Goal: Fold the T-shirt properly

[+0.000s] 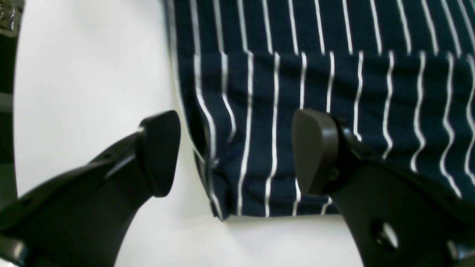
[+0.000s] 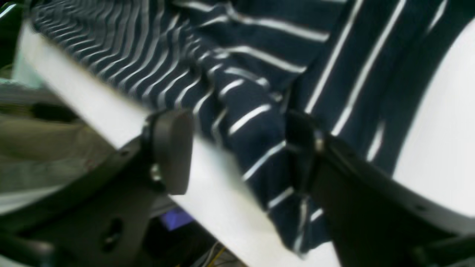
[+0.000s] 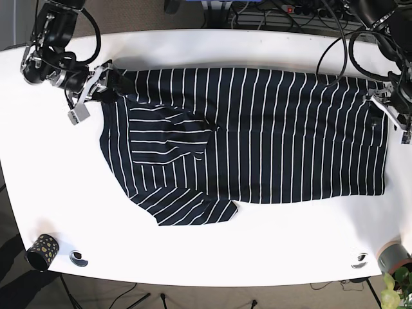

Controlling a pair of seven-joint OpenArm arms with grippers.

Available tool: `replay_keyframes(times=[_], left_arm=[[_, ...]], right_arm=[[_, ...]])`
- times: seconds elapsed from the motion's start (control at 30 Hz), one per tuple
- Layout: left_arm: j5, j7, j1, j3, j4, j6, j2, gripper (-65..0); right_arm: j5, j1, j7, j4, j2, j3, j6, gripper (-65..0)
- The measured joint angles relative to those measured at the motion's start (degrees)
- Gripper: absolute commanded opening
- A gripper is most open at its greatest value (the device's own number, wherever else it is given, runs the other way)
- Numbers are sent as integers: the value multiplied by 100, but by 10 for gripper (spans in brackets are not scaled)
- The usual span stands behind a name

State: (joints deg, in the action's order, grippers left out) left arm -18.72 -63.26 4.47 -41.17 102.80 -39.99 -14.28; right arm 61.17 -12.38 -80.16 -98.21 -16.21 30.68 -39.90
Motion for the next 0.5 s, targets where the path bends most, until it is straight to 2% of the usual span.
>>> replay_keyframes(times=[0.07, 0.13, 0.2, 0.3, 0.4, 0.5], left_arm=[[291, -26, -52, 302, -22, 4, -9, -211], [238, 76, -66, 525, -90, 4, 7, -214], [186, 155, -50, 627, -295, -7, 31, -247], [315, 101, 13, 597, -785, -13, 11, -319], [313, 44, 44, 590, -1397, -13, -181, -353], [278, 153, 13, 599, -2081, 0, -518, -353]], right_arm=[[-479, 96, -39, 9, 114, -103, 0, -366], [-723, 199, -109, 9, 225, -323, -4, -369], [-931, 315, -81, 7, 404, -446, -2, -373], [-1314, 356, 46, 11, 525, -509, 0, -373], [-1849, 282, 262, 13, 542, -551, -2, -373], [-2413, 149, 321, 42, 505, -527, 0, -373]])
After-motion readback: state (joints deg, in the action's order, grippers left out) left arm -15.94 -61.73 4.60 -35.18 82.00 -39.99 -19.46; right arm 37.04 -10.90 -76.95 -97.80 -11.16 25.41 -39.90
